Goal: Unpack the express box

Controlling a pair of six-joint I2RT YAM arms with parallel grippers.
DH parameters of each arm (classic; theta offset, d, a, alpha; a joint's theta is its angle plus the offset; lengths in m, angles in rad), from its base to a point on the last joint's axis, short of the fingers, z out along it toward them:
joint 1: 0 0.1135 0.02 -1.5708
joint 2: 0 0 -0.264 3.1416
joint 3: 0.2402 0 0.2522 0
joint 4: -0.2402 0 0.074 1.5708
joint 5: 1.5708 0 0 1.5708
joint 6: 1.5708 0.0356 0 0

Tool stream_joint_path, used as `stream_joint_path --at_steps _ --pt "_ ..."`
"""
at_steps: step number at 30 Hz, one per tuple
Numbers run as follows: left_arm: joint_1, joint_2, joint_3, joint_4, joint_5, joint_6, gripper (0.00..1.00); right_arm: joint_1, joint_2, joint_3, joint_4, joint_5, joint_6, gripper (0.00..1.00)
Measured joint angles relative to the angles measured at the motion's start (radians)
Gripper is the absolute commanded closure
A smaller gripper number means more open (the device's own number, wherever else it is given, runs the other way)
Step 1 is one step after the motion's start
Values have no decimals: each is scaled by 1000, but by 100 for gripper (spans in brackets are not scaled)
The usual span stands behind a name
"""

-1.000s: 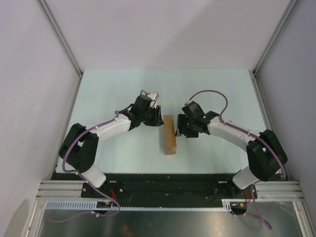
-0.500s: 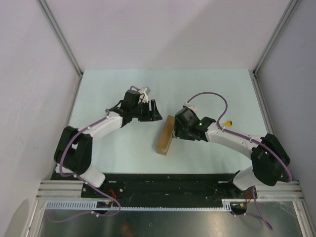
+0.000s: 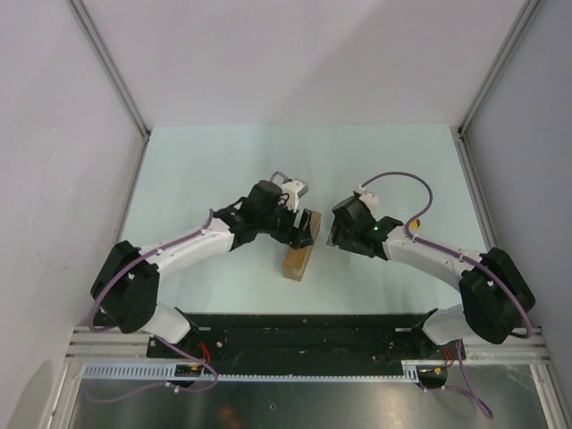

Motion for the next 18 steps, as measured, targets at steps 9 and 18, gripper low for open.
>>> stream_joint_path --at_steps 9,18 --pt "-122 96 55 -60 -237 105 20 -136 -56 -121 65 -78 -29 38" --pt "-132 198 134 -126 -287 121 40 -196 -78 -135 87 -148 -66 38"
